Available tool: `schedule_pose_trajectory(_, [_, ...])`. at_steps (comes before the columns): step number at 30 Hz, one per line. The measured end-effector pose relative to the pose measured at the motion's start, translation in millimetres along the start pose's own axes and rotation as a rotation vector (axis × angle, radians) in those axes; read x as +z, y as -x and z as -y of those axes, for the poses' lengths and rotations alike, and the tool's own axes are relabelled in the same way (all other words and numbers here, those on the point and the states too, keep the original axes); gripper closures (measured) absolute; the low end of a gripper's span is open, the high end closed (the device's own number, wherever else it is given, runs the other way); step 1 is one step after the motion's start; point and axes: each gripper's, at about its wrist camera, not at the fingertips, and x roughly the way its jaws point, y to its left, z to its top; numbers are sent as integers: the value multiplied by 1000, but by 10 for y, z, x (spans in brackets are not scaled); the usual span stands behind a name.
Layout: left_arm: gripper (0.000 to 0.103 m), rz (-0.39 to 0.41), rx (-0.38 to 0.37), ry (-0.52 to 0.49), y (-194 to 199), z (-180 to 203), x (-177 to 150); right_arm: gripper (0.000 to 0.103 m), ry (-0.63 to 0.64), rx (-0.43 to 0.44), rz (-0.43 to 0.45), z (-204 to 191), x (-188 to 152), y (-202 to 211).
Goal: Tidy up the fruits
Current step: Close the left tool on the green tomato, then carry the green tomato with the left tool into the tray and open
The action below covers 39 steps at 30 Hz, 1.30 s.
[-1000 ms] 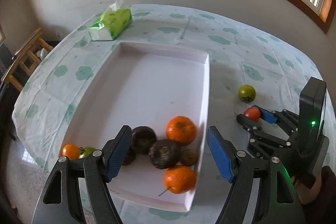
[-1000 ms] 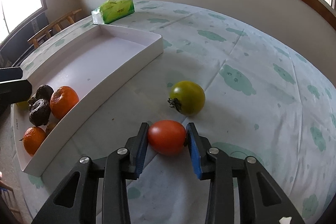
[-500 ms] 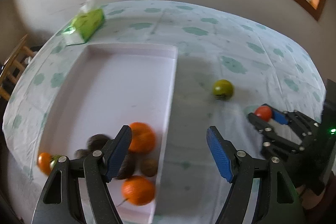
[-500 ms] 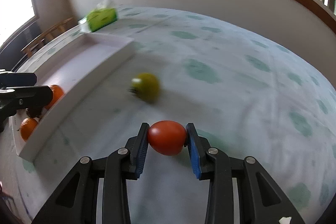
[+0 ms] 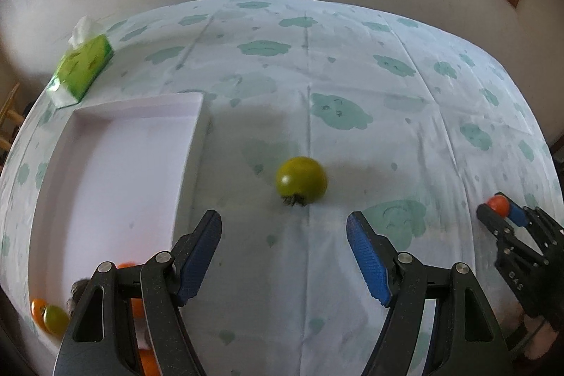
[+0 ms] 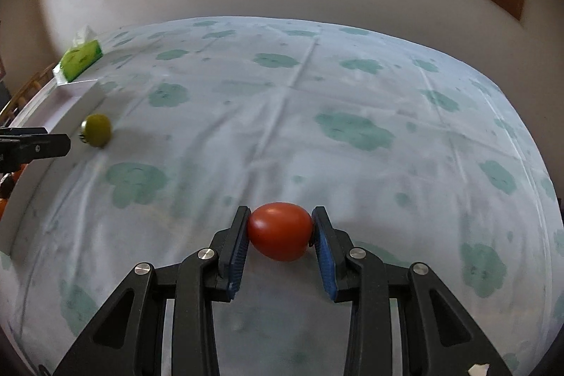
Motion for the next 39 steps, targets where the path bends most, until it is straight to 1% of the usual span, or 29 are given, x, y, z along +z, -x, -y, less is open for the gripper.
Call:
schedule_pose_trajectory(2, [29, 3, 3, -4, -51, 22, 34, 70, -11, -5, 0, 42, -21, 2])
schedule_pose_trajectory(3, [30, 3, -1, -9, -84, 32, 57, 70, -26, 8, 1, 73, -20, 6])
schedule_pose_trajectory(8, [33, -5, -17, -13, -223, 56, 138, 70, -21, -2, 0, 80, -24, 3])
schedule_pose_trajectory(11, [43, -11, -15, -22, -302, 83, 181, 69, -25, 4, -2, 73, -20, 5])
schedule_pose_trajectory(13, [55, -21, -14, -27, -352, 96, 193, 68, -26, 8, -3, 65, -18, 3])
schedule_pose_trajectory(15, [61, -28, -20, -29, -384, 107, 197, 68, -24, 8, -3, 63, -21, 3])
schedule_pose_trajectory(16, [65, -27, -9, -32, -391, 113, 196, 68, -24, 7, -4, 59, -22, 2])
schedule_pose_trajectory(21, [66, -35, -5, -31, -354, 107, 155, 68, -24, 7, -4, 56, -23, 1])
schedule_pose_trajectory(27, [66, -38, -12, -30, -192, 95, 60, 68, -23, 4, -4, 49, -28, -1])
schedule_pose_trajectory(33, [66, -19, -39, -13, 87, 46, -89, 68, -22, 3, -4, 44, -28, -6])
schedule_pose_trajectory(36, [66, -14, -38, 0, 232, -19, -164, 68, -22, 2, -4, 42, -29, -6])
schedule_pose_trajectory(39, [66, 11, -27, 5, 409, -103, -234, 68, -22, 2, -4, 41, -29, -7])
